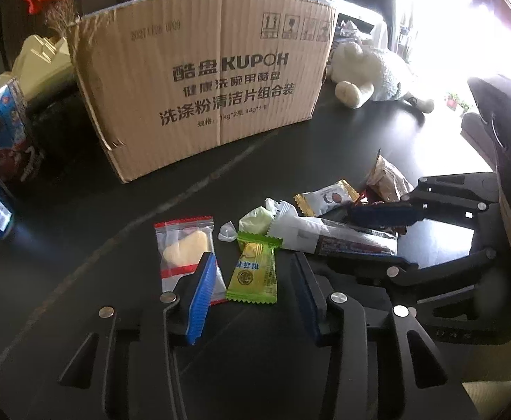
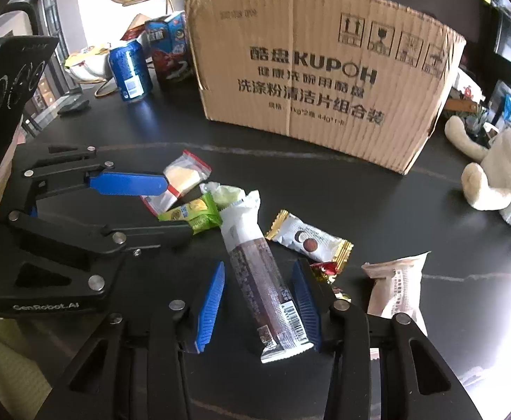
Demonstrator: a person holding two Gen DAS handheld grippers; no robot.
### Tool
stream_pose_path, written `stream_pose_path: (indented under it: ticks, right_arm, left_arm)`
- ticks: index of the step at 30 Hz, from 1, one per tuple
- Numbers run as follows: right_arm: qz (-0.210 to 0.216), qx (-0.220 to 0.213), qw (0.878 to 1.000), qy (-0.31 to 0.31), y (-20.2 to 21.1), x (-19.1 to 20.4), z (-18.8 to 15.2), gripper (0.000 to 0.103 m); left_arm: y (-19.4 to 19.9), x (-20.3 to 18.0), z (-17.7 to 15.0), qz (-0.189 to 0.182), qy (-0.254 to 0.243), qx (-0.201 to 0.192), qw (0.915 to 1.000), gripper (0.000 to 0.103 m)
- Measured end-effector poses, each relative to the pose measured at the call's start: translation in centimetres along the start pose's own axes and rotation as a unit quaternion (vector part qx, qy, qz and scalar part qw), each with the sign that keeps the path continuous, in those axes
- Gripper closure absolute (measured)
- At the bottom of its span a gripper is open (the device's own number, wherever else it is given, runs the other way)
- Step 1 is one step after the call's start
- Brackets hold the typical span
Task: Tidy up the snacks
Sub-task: 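Grasp the yellow-green candy with the left gripper while the right grasps the white stick packet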
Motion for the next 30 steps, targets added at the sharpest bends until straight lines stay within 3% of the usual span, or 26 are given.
stream_pose_path:
  ticks: [14,17,19,30]
  right_arm:
    - [0.009,-0.001,1.0,-0.028,-0.5,-0.4,-0.2,0.077]
    - [0.008,-0.004,0.999,-0.032,-0.4,-0.3,-0.2,0.08]
    - [0.012,-0.005,0.999,-0.039,-0.4,-0.2,-0.2,0.081]
    - [0.023,-0.026,0.996,-0.076,1.1,0.0,0.0,0.082]
  left_arm:
    - [-1.8,-0.8,0.2,-0.002,-0.013,0.009,0.9999,0.061]
    - [-1.9,-0.7,0.3,0.005,-0.011,0.006,0.9999,0.068]
    - [-1.9,-0.5,0.2,0.005,-0.005,0.009,0.9999,0.079]
    - [0.3,-0.3,0.8,0.018,0.025,-0.015,0.9994,0.081]
Point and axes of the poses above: each gripper's, at about its wrist camera, not at the fingertips, and y roughly against the way its jaws point, x to its left, z to its top, the point moved 10 cm from there along -y, roughly the way its jaws point, and after that the axes turned 8 degrees about y, right-handed, at the moved point
